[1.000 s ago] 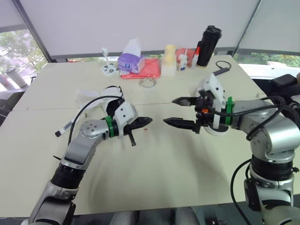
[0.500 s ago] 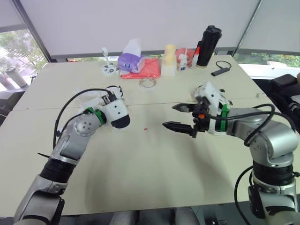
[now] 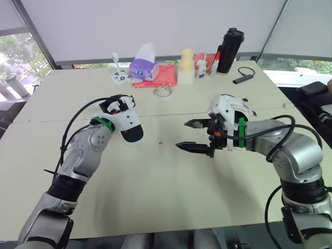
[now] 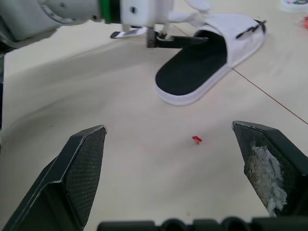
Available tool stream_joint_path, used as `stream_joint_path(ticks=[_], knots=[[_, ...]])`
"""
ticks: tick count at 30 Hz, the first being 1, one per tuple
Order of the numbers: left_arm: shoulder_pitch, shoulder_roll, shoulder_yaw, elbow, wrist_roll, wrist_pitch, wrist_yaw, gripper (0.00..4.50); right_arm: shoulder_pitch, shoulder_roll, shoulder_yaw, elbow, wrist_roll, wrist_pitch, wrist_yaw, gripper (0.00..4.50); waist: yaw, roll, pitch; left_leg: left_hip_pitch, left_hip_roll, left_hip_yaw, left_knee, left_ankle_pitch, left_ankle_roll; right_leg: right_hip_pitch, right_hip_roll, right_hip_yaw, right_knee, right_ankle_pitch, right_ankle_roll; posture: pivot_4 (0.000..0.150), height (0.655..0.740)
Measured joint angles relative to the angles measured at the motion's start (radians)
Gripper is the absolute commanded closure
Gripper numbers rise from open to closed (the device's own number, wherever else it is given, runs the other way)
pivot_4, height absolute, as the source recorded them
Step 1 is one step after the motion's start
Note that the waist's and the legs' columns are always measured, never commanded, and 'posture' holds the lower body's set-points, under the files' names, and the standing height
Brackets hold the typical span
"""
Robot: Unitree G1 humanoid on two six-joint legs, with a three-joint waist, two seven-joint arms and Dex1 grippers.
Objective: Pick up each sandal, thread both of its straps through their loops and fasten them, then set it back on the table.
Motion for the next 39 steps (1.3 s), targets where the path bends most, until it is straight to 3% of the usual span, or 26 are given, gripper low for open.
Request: stream_joint_path(ticks=[10,18,30,31,32,39], knots=[[-0.015,-0.018,-0.001,0.162,0.059,0.026,0.082,0.03,-0.011,-0.020,0.033,0.038,0.000,-0.043,-0.014,0.00,0.002,0.000,0.000,0.000,0.000,0.000,0.000,0.000,0.000,0.000,0.000,0.000,0.000,0.000,0.000,0.150,0.7400],[-0.169,-0.089,-0.036,0.440,0.059,-0.058,0.174,0.03,-0.033,-0.022,0.039,0.056,0.001,-0.053,-0.024,0.00,0.000,-0.002,0.000,0.000,0.000,-0.001,0.000,0.000,0.000,0.000,0.000,-0.002,0.000,0.000,0.000,0.150,0.7400],[-0.338,-0.114,-0.080,0.780,0.062,-0.194,0.294,0.03,-0.025,-0.024,0.038,0.054,0.010,-0.052,-0.063,0.00,-0.001,-0.003,0.000,0.000,-0.001,-0.001,0.001,0.000,0.000,0.001,0.000,-0.002,0.000,0.000,0.000,0.150,0.7400],[-0.349,-0.114,-0.081,0.807,0.061,-0.207,0.301,0.54,-0.024,-0.023,0.038,0.053,0.011,-0.051,-0.066,0.00,-0.002,-0.003,0.000,0.000,-0.001,-0.001,0.001,0.000,0.000,0.001,0.000,-0.002,0.001,0.000,0.000,0.150,0.7400],[-0.356,-0.115,-0.083,0.828,0.061,-0.216,0.302,0.76,-0.024,-0.023,0.038,0.053,0.012,-0.051,-0.069,0.00,-0.002,-0.003,0.000,0.000,0.000,-0.001,0.001,0.000,0.000,0.001,0.000,-0.002,0.001,0.000,0.000,0.150,0.7400],[-0.404,-0.122,-0.088,0.927,0.054,-0.269,0.328,4.17,-0.019,-0.024,0.037,0.052,0.021,-0.051,-0.090,0.00,0.002,-0.003,0.000,0.000,-0.001,-0.001,0.001,0.000,0.000,0.001,0.000,-0.002,0.001,0.000,0.001,0.150,0.7400]])
